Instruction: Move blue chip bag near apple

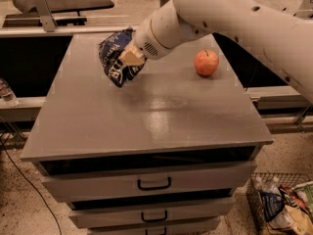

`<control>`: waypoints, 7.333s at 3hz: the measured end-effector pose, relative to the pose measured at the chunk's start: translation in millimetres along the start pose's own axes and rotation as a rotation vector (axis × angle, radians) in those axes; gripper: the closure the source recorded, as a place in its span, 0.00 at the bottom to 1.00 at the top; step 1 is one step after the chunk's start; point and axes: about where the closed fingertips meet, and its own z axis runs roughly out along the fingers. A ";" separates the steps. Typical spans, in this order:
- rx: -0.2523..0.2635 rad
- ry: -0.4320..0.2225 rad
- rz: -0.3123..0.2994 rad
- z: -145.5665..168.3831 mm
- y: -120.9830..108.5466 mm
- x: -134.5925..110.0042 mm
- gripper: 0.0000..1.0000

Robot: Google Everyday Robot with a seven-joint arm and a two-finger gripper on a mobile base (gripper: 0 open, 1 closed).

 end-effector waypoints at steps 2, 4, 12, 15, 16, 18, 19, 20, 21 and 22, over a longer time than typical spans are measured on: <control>0.154 -0.020 0.112 -41.0 -28.4 39.0 1.00; 0.325 -0.031 0.268 -98.6 -29.3 92.8 1.00; 0.750 -0.061 0.515 -187.9 -69.2 245.4 1.00; 0.666 -0.104 0.593 -126.8 -92.8 250.6 0.35; 0.636 -0.104 0.599 -114.2 -94.5 247.4 0.12; 0.639 -0.104 0.523 -139.6 -104.0 216.4 0.00; 0.613 -0.129 0.497 -169.0 -111.7 197.1 0.00; 0.580 -0.139 0.397 -212.1 -124.8 171.6 0.00; 0.576 -0.119 0.293 -240.1 -132.8 151.9 0.00; 0.611 -0.135 0.303 -251.8 -149.9 163.7 0.00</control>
Offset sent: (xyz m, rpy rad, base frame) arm -0.0001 -0.1293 0.0033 0.1018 -0.0640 -0.3477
